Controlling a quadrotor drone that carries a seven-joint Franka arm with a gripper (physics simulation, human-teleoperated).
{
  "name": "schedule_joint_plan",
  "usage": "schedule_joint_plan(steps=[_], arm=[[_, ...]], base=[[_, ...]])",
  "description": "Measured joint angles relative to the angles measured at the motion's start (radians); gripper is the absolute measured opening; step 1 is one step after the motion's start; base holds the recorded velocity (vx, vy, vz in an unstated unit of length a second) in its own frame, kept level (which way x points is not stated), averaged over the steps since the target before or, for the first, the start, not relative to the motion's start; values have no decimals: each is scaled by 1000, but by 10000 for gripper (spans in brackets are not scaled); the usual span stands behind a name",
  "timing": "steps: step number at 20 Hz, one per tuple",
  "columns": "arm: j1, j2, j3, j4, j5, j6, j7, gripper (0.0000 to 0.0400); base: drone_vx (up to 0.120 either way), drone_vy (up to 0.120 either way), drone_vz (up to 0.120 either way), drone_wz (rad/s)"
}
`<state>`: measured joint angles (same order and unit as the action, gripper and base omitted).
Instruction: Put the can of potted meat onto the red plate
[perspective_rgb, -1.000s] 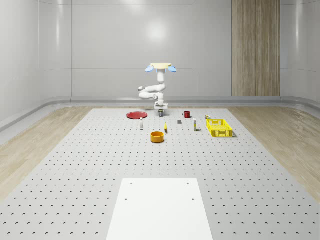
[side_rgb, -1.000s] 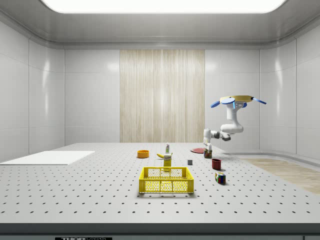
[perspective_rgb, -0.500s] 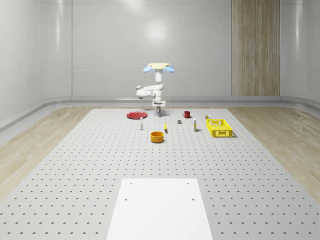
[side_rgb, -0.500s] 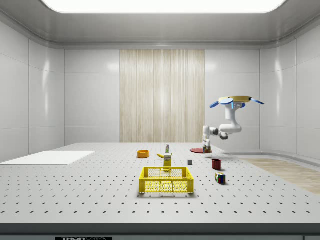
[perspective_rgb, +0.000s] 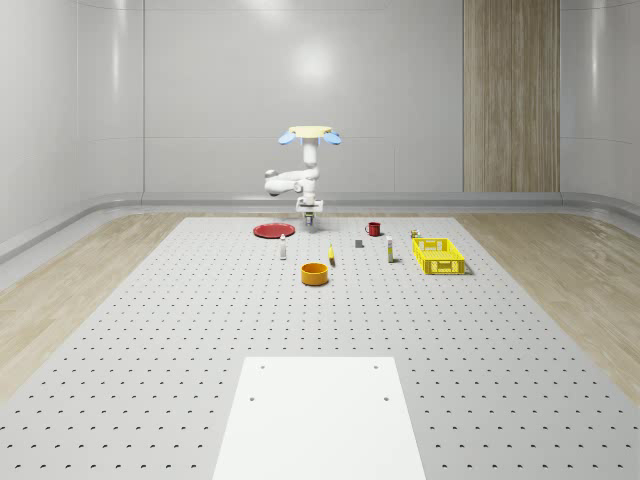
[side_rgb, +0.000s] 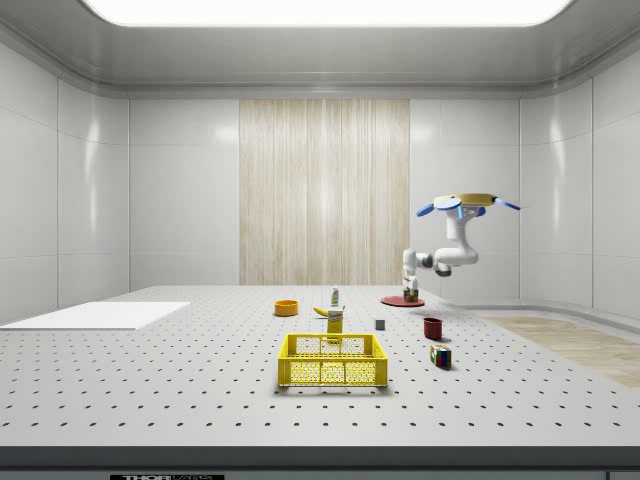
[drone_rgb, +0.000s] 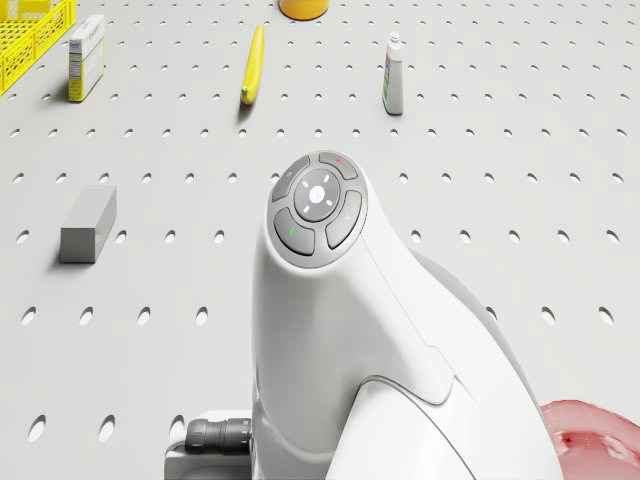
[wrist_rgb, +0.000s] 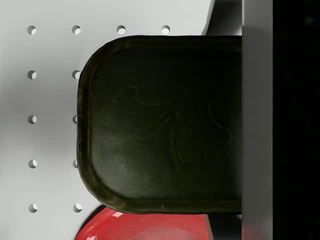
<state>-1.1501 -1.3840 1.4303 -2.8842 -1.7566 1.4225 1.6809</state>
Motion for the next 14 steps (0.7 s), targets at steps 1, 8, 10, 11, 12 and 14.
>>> schedule_joint_plan(steps=[1,8,10,11,12,14], arm=[[-1,-3,1,0,2,3,1,284],[-4,-26,7,1,13,23,4,284],[-5,-32,8,1,16,29,5,284],[-6,-35,9,1,17,32,5,284],[-6,-38,9,1,19,35,6,284],[-7,-44,10,1,21,40,7,284]], base=[[0,-120,0,0],[0,-120,0,0],[0,-120,0,0],[0,-120,0,0],[0,-120,0,0],[0,-120,0,0]])
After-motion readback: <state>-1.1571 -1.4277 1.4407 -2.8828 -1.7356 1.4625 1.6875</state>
